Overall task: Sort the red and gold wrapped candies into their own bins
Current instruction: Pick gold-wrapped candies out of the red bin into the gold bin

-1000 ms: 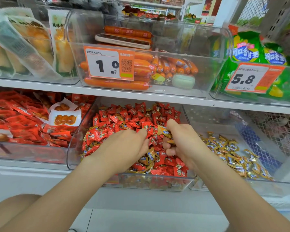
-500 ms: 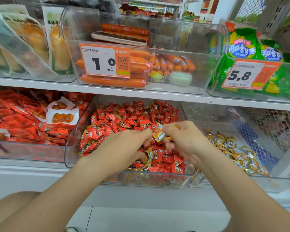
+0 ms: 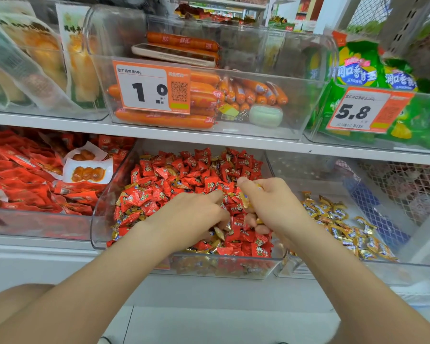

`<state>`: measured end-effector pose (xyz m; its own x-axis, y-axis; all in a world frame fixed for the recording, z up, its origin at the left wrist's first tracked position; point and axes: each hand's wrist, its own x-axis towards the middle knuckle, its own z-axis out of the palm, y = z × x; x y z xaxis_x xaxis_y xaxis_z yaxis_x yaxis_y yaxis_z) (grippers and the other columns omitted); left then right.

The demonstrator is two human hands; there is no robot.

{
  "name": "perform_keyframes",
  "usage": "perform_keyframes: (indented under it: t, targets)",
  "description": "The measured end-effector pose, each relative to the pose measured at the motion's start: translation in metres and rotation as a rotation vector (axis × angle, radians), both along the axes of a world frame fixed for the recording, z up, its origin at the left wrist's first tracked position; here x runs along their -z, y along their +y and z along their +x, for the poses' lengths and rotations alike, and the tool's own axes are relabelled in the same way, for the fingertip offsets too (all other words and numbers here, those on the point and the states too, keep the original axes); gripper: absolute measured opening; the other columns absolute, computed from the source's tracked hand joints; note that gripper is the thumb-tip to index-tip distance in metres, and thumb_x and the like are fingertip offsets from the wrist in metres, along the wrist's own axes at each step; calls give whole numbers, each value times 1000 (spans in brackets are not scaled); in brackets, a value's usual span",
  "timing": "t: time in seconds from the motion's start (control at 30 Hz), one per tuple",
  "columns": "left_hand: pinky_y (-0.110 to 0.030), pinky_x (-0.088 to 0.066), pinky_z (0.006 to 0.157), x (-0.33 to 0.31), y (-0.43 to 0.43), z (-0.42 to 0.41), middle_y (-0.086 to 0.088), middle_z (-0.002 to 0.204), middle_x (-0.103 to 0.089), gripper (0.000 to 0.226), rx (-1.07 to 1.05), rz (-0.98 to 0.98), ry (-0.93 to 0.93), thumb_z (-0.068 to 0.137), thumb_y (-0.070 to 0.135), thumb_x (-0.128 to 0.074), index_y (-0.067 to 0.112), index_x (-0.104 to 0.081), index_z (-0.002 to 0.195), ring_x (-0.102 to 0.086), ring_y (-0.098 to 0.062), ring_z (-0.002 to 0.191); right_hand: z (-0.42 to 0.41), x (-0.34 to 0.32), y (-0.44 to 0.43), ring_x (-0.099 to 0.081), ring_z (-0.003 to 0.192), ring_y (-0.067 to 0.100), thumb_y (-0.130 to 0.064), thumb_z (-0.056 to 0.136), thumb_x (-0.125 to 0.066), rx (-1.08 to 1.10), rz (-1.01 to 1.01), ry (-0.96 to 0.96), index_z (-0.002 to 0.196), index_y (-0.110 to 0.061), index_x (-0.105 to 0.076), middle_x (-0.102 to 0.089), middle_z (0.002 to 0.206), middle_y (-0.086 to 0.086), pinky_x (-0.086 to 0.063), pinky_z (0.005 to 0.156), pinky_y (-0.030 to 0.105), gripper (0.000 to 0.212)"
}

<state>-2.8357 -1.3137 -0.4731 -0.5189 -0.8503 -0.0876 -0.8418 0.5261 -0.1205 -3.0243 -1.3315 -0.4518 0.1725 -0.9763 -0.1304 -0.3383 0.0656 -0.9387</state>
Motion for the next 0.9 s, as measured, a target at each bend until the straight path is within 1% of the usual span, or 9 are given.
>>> perform_keyframes:
  t: [0.1,0.17,0.23,0.33,0.43,0.53,0.63,0.77,0.9]
  targets:
    - [-37,-42,63,4,0,6,9,108,-33,30,-8,-2,36,95,44,-71,34,-61,122,-46,-15,76,-6,-1,0,-52,50,26,-41,104,-63,-66,-109,91,83,-8,-68,-72,72,18,-38,43,28,40]
    - [-35,-41,63,3,5,10,9,112,-36,28,-24,28,106,100,47,-63,33,-59,124,-45,-11,72,-12,1,-3,-56,50,17,-31,104,-64,-116,-279,239,90,-25,-75,-74,71,4,-45,47,27,19]
    - [-36,-44,61,0,11,16,10,112,-38,24,-33,27,215,103,50,-55,34,-52,122,-47,-9,70,-16,2,-5,-58,51,6,-28,104,-63,-188,-413,391,95,-35,-75,-72,70,-11,-49,54,21,16]
    - [-37,-49,64,-6,23,27,13,100,-40,23,-101,-1,353,106,57,-39,35,-41,110,-51,-9,75,-14,3,-3,-59,56,0,-42,98,-68,-299,-415,531,87,-34,-77,-72,71,-16,-49,65,23,16]
    - [-40,-44,61,-7,30,36,8,82,-48,31,-203,-23,429,105,56,-35,29,-35,91,-49,-11,68,-6,12,-2,-65,77,-1,-52,91,-71,-462,-418,714,82,-32,-77,-74,75,-15,-52,81,31,23]
    - [-38,-35,52,-8,33,39,1,61,-51,34,-261,-42,486,103,52,-37,26,-38,82,-50,-16,57,7,15,1,-62,76,8,-57,87,-75,-533,-466,873,86,-34,-79,-65,68,-15,-51,70,32,23]
    - [-36,-30,49,-10,33,39,0,56,-52,36,-290,-87,503,104,48,-36,24,-41,78,-52,-18,53,21,15,1,-62,77,15,-49,86,-80,-614,-469,989,90,-29,-80,-61,70,-15,-50,66,32,20]
    - [-37,-38,53,-8,31,40,4,66,-52,35,-309,-102,487,108,51,-36,28,-39,82,-53,-14,60,28,16,-5,-67,71,14,-25,85,-73,-667,-397,937,79,-23,-79,-70,67,-11,-59,68,36,8]
    - [-40,-40,60,-6,32,39,9,71,-49,34,-277,-90,460,108,53,-34,32,-33,82,-49,-11,66,13,-4,-9,-63,63,1,-30,96,-65,-461,-360,665,81,-26,-73,-71,68,-13,-51,67,23,17]
